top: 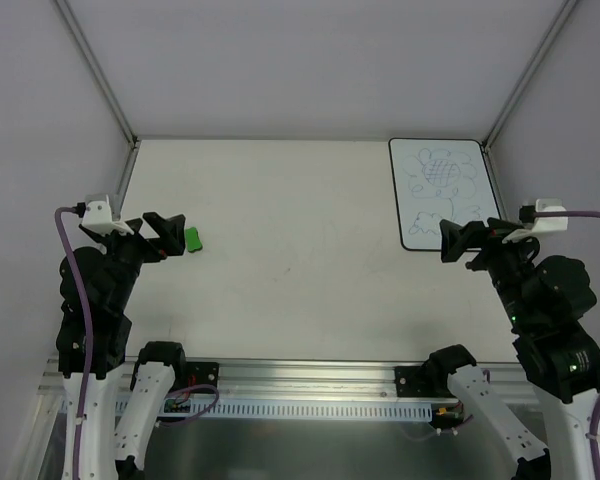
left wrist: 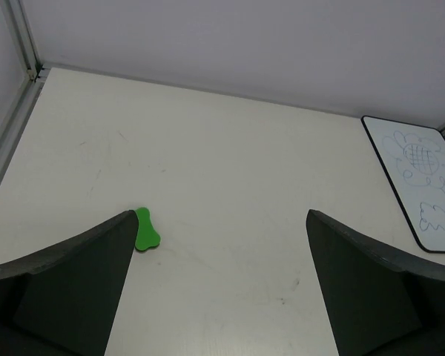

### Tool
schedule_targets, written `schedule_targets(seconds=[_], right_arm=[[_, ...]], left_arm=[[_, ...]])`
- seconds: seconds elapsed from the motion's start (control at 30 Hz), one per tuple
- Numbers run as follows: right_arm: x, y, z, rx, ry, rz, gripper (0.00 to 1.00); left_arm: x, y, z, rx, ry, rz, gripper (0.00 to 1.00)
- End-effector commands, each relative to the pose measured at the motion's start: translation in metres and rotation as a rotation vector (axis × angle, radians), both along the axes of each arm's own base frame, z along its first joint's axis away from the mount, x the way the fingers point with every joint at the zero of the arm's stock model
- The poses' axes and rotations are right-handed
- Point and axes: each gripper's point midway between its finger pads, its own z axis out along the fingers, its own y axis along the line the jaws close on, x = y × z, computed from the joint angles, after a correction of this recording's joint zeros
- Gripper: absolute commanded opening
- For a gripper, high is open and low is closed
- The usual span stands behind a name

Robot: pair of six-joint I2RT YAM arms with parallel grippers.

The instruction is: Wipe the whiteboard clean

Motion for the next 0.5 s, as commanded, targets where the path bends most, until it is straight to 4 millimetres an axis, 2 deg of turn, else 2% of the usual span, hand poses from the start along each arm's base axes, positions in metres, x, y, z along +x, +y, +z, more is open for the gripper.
schedule_targets(seconds=[0.0, 0.1, 0.27, 0.37, 0.47], right_arm=[[-0.005, -0.009, 0.008, -0.036, -0.024, -0.029, 0.99], [-0.002, -0.009, 0.003, -0.041, -0.009, -0.032, 0.99], [0.012, 0.019, -0.015, -0.045, 0.080, 0.092, 0.99], [0.031, 0.028, -0.035, -0.023, 0.173, 0.088, 0.99], [0.058, 0.035, -0.059, -0.044, 0.266, 0.069, 0.99]], left_arm=[[-0.002, 0.002, 0.009, 0.006, -0.031, 0.010, 0.99], [-0.002, 0.003, 0.007, 0.001, -0.023, 0.018, 0.99], [0.000, 0.005, -0.004, -0.020, 0.009, 0.038, 0.99], [0.003, 0.006, -0.015, -0.032, 0.041, 0.046, 0.99], [0.007, 0.005, -0.030, -0.047, 0.080, 0.050, 0.99]])
